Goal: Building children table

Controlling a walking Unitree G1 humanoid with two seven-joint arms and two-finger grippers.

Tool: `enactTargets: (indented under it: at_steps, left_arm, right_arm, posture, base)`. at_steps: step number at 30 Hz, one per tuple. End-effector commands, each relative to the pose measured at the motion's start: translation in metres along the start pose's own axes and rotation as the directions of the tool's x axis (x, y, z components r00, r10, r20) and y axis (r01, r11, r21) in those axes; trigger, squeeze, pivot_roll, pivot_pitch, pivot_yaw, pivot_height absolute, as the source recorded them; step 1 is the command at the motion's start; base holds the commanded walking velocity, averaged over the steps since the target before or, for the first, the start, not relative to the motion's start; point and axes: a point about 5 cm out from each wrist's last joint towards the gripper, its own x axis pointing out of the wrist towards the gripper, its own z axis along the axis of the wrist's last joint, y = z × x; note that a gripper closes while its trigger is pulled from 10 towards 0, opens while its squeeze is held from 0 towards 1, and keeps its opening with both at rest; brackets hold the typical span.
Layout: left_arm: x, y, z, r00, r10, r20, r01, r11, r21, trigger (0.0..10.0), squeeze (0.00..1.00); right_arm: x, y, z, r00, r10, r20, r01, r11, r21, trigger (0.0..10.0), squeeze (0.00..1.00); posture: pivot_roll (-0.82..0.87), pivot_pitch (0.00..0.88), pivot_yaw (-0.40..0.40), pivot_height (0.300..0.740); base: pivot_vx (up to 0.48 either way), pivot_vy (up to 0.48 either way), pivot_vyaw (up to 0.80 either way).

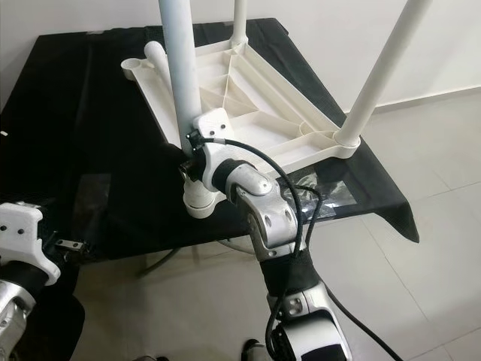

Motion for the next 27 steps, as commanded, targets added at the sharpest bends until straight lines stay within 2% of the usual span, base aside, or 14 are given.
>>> enactTargets:
  at_steps: [1, 2, 3, 8, 10, 12, 14, 16, 17, 18, 21, 22, 25, 27]
  left_arm:
    - [-0.001, 0.004, -0.001, 1.000, -0.011, -0.023, 0.011, 1.000, -0.002, 10.0, 0.00]
    - [-0.001, 0.004, -0.001, 1.000, -0.011, -0.023, 0.011, 1.000, -0.002, 10.0, 0.00]
    - [0.008, 0.010, 0.018, 0.998, -0.042, 0.036, 0.042, 0.999, 0.001, 10.0, 0.00]
    - [0.012, 0.013, 0.038, 0.990, -0.108, 0.095, 0.108, 0.994, 0.001, 10.0, 0.00]
    - [0.015, 0.012, 0.057, 0.968, -0.201, 0.150, 0.205, 0.979, -0.008, 10.0, 0.00]
    - [0.015, 0.012, 0.057, 0.968, -0.201, 0.150, 0.205, 0.979, -0.008, 10.0, 0.00]
    - [0.016, 0.007, 0.077, 0.920, -0.331, 0.209, 0.341, 0.940, -0.016, 10.0, 0.00]
    - [0.016, 0.007, 0.077, 0.920, -0.331, 0.209, 0.341, 0.940, -0.016, 10.0, 0.00]
    - [0.018, 0.004, 0.088, 0.885, -0.405, 0.230, 0.417, 0.909, -0.004, 10.0, 0.00]
    - [0.018, 0.004, 0.088, 0.885, -0.405, 0.230, 0.417, 0.909, -0.004, 10.0, 0.00]
    - [0.030, -0.004, 0.113, 0.792, -0.552, 0.263, 0.563, 0.826, 0.037, 10.0, 0.00]
    - [0.030, -0.004, 0.113, 0.792, -0.552, 0.263, 0.563, 0.826, 0.037, 10.0, 0.00]
    - [0.038, -0.009, 0.123, 0.751, -0.600, 0.276, 0.610, 0.790, 0.056, 10.0, 0.00]
    - [0.044, -0.015, 0.129, 0.713, -0.641, 0.285, 0.656, 0.753, 0.054, 10.0, 0.00]
  right_arm:
    - [-0.005, -0.012, -0.028, 0.990, -0.078, -0.121, 0.081, 0.997, 0.015, 10.0, 0.00]
    - [-0.005, -0.012, -0.028, 0.990, -0.078, -0.121, 0.081, 0.997, 0.015, 10.0, 0.00]
    - [-0.001, -0.014, -0.026, 0.989, -0.086, -0.116, 0.088, 0.996, 0.008, 10.0, 0.00]
    - [0.002, -0.014, -0.024, 0.990, -0.088, -0.110, 0.089, 0.996, 0.005, 10.0, 0.00]
    - [0.004, -0.014, -0.022, 0.991, -0.086, -0.106, 0.087, 0.996, 0.005, 10.0, 0.00]
    - [0.004, -0.014, -0.022, 0.991, -0.086, -0.106, 0.087, 0.996, 0.005, 10.0, 0.00]
    - [0.007, -0.012, -0.022, 0.993, -0.055, -0.101, 0.056, 0.998, 0.003, 10.0, 0.00]
    - [0.007, -0.012, -0.022, 0.993, -0.055, -0.101, 0.056, 0.998, 0.003, 10.0, 0.00]
    - [0.009, -0.008, -0.021, 0.995, -0.010, -0.094, 0.009, 1.000, -0.008, 10.0, 0.00]
    - [0.009, -0.008, -0.021, 0.995, -0.010, -0.094, 0.009, 1.000, -0.008, 10.0, 0.00]
    - [0.012, 0.008, -0.015, 0.983, 0.171, -0.071, -0.176, 0.981, -0.081, 10.0, 0.00]
    - [0.012, 0.008, -0.015, 0.983, 0.171, -0.071, -0.176, 0.981, -0.081, 10.0, 0.00]
    - [0.013, 0.015, -0.011, 0.966, 0.250, -0.057, -0.255, 0.961, -0.107, 10.0, 0.00]
    - [0.013, 0.019, -0.008, 0.954, 0.295, -0.054, -0.299, 0.946, -0.128, 10.0, 0.00]
  posture:
    - [0.00, 0.204, 0.016, 0.740]
    - [0.00, 0.204, 0.016, 0.740]
    - [0.01, 0.201, 0.015, 0.740]
    - [0.02, 0.202, 0.018, 0.740]
    - [0.02, 0.210, 0.016, 0.740]
    - [0.02, 0.210, 0.016, 0.740]
    - [0.03, 0.214, 0.013, 0.740]
    - [0.03, 0.214, 0.013, 0.740]
    - [0.03, 0.218, 0.014, 0.740]
    - [0.03, 0.218, 0.014, 0.740]
    - [0.02, 0.213, 0.013, 0.740]
    - [0.02, 0.213, 0.013, 0.740]
    - [0.02, 0.212, 0.012, 0.740]
    - [0.02, 0.215, 0.013, 0.740]
  base:
    - [0.000, 0.000, 0.00]
    - [0.000, 0.000, 0.00]
    - [0.000, 0.000, 0.00]
    - [0.000, 0.000, 0.00]
    - [0.000, 0.000, 0.00]
    - [0.000, 0.000, 0.00]
    - [0.000, 0.000, 0.00]
    - [0.000, 0.000, 0.00]
    - [0.000, 0.000, 0.00]
    - [0.000, 0.000, 0.00]
    - [0.000, 0.000, 0.00]
    - [0.000, 0.000, 0.00]
    - [0.000, 0.000, 0.00]
    - [0.000, 0.000, 0.00]
